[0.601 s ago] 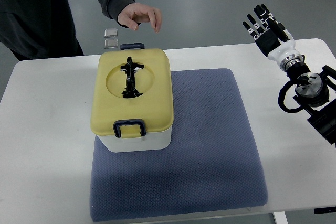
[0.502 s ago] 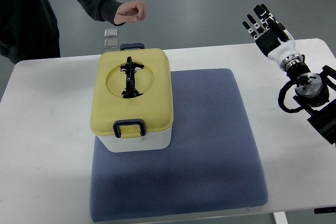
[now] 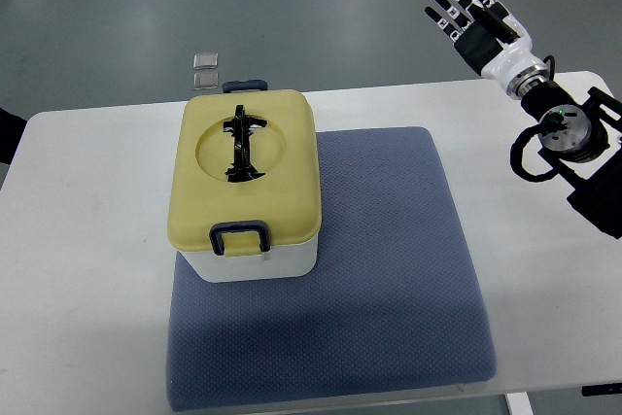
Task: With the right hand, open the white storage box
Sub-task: 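Swing the right hand over the box toward the black lid handle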
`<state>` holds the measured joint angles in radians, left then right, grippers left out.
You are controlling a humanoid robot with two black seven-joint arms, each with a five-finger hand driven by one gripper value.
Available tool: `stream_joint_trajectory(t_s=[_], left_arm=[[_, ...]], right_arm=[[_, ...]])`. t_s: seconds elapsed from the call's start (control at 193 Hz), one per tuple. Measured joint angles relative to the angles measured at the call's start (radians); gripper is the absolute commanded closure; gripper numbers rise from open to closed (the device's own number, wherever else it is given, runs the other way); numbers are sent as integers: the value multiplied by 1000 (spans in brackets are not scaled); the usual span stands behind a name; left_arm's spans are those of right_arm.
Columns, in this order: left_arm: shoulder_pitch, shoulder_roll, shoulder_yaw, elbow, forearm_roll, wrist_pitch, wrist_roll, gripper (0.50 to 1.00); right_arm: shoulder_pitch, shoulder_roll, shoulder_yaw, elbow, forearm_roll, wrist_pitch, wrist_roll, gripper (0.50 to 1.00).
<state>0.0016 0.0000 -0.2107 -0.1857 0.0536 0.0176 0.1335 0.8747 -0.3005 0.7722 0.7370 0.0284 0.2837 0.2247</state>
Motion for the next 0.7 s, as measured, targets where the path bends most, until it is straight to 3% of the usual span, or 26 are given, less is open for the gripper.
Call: stream_joint_trajectory(t_s=[0.331, 0.471, 0.611, 0.699], left_arm=[[0, 0, 0, -13, 1, -1, 0, 500], [0, 0, -1, -14, 1, -1, 0, 500], [0, 0, 0, -14, 0, -1, 0, 500], [0, 0, 1, -14, 0, -1, 0, 500]], right_arm=[[226, -83, -88, 38, -928, 230, 11, 564], [292, -158, -90, 230, -1196, 312, 13, 564], [331, -191, -119, 433, -1376, 327, 13, 566], [361, -185, -160, 492, -1431, 327, 13, 568]])
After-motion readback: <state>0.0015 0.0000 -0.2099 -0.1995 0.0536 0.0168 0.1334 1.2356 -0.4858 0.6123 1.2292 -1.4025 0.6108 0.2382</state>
